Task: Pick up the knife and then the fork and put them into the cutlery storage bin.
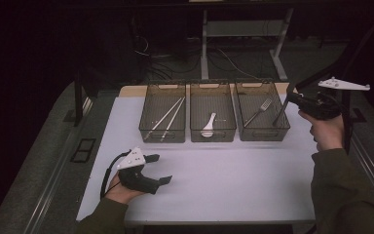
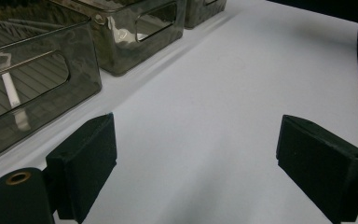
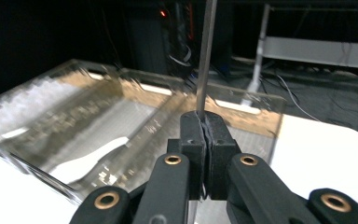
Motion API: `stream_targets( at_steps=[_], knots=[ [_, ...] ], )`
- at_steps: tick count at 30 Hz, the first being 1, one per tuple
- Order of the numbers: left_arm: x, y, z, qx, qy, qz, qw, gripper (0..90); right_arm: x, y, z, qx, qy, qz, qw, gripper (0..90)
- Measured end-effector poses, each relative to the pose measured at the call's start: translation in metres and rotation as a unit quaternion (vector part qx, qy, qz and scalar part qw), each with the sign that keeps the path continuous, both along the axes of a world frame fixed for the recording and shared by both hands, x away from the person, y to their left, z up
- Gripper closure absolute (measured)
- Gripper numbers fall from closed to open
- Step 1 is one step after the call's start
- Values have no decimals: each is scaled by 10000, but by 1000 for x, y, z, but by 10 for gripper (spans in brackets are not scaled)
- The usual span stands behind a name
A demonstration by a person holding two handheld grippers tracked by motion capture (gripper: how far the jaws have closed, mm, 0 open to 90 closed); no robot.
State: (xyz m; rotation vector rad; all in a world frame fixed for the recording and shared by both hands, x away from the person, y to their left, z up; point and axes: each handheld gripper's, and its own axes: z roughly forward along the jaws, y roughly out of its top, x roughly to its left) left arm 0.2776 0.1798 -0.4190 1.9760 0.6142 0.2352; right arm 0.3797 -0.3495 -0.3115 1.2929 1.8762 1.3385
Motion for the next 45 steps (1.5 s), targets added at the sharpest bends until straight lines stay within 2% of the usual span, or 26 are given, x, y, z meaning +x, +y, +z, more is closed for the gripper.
stream_targets(
  at_steps=[6,14,16,17,21,28,31,34,37,39,45],
  knots=[
    [0,-1,-1,10,23,-24,10000,113,10,-5,-15,-388,390,-113,9984,879],
    [1,-1,-1,-1,41,-31,10000,113,28,5,-36,-540,765,-58,9956,879],
    [1,-1,0,0,35,-48,10000,113,33,10,-41,-570,815,-27,9950,879],
    [1,-1,0,3,39,-49,10000,113,34,12,-43,-531,769,-10,9956,879],
    [1,-1,-1,5,48,-59,10000,113,43,21,-45,-563,712,38,9959,878],
    [1,-2,-1,9,69,-86,9999,113,56,27,-49,-500,747,0,9959,878],
    [1,-3,-1,4,78,-87,9999,113,61,31,-51,-545,757,6,9956,878],
    [1,-3,-1,8,73,-95,9999,113,67,37,-52,-637,845,53,9944,878],
    [1,-3,0,-1,64,-100,9999,113,72,44,-61,-791,1075,78,9910,878],
    [1,-2,0,3,63,-99,9999,113,74,45,-67,-661,1108,59,9916,877],
    [2,-3,-1,16,88,-121,9999,113,79,51,-70,-803,1197,22,9896,877]
  ],
)
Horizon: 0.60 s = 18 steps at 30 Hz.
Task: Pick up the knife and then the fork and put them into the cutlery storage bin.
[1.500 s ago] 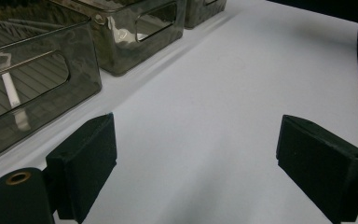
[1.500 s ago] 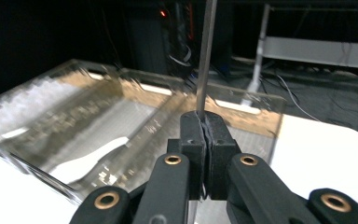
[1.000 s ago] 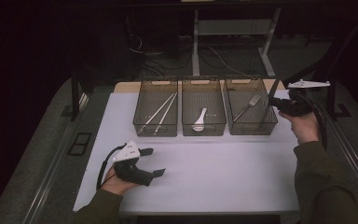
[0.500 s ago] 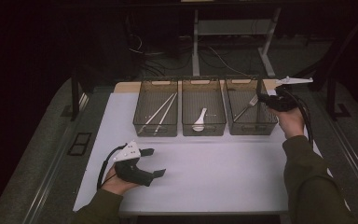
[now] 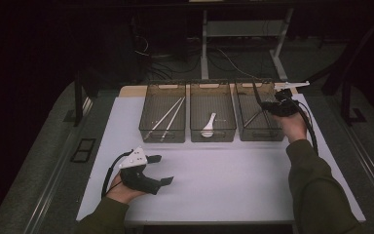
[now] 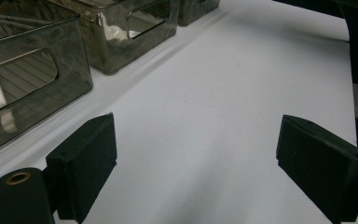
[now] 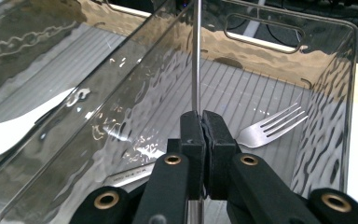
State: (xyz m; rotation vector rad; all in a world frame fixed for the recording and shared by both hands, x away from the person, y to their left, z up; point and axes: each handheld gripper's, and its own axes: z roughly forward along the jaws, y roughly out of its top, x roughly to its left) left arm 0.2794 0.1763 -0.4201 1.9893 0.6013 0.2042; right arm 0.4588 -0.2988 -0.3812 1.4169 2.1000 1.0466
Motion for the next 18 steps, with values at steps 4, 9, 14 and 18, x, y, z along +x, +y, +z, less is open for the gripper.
stream_targets(
  at_steps=[4,9,14,18],
  knots=[
    [0,0,1,15,-25,-1,10000,113,5,3,-4,-22,98,-9,9999,873],
    [0,-1,0,12,-10,4,10000,111,9,12,-5,-187,230,-25,9996,866],
    [0,-1,0,15,-8,-10,10000,111,11,13,-5,-203,297,-50,9993,895],
    [0,-1,0,12,-10,-8,10000,111,10,9,-4,-166,270,-81,9995,894]
  ],
)
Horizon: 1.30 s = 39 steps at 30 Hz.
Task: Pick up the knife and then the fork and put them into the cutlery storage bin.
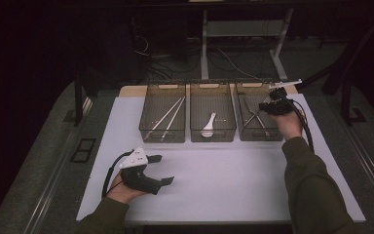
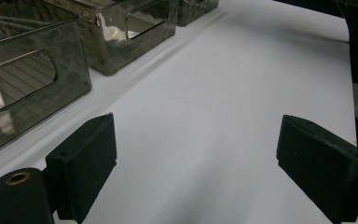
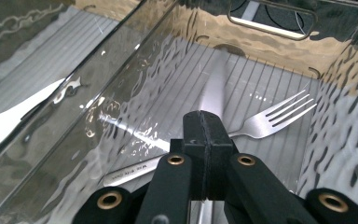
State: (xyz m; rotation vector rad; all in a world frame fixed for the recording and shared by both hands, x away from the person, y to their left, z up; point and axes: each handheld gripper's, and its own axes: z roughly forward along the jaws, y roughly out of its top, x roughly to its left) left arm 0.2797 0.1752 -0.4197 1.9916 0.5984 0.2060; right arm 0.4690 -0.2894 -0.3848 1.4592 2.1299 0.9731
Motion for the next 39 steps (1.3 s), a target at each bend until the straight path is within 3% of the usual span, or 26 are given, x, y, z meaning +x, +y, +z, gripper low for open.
stream_targets(
  at_steps=[7,16,24,29,39],
  knots=[
    [0,0,0,13,-5,-1,10000,111,-4,-2,5,170,-96,95,9998,825],
    [3,0,-1,72,-36,-2,10000,105,-18,-4,13,578,-291,304,9974,497],
    [5,-2,-5,151,-63,68,9998,59,-43,-8,19,723,-566,511,9945,333],
    [8,-4,-8,214,-76,127,9997,0,-60,-6,20,683,-761,610,9929,280],
    [6,-6,-7,166,23,93,9998,0,-101,4,18,719,-1077,993,9866,217]
  ],
)
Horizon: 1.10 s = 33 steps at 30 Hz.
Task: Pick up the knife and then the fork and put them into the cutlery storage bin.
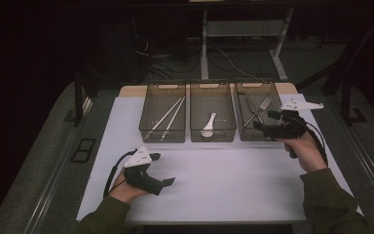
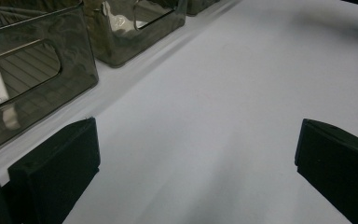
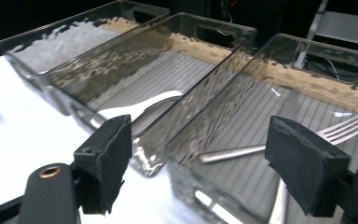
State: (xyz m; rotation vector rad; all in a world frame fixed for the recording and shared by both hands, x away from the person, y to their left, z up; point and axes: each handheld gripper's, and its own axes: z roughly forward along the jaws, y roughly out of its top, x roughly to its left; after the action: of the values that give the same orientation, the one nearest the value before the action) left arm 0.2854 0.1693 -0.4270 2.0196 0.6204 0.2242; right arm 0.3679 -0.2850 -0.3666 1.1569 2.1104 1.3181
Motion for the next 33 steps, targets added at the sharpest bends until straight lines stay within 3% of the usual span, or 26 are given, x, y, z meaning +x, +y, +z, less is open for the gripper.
stream_targets(
  at_steps=[4,13,33],
  knots=[
    [-1,-1,0,28,46,17,10000,0,-15,3,-1,22,-90,109,9999,206],
    [-3,0,3,2,-10,-6,10000,0,-47,0,-16,-40,-28,341,9994,193],
    [-6,-1,3,-17,-34,-72,10000,0,-94,-6,-53,44,44,735,9973,185]
  ],
)
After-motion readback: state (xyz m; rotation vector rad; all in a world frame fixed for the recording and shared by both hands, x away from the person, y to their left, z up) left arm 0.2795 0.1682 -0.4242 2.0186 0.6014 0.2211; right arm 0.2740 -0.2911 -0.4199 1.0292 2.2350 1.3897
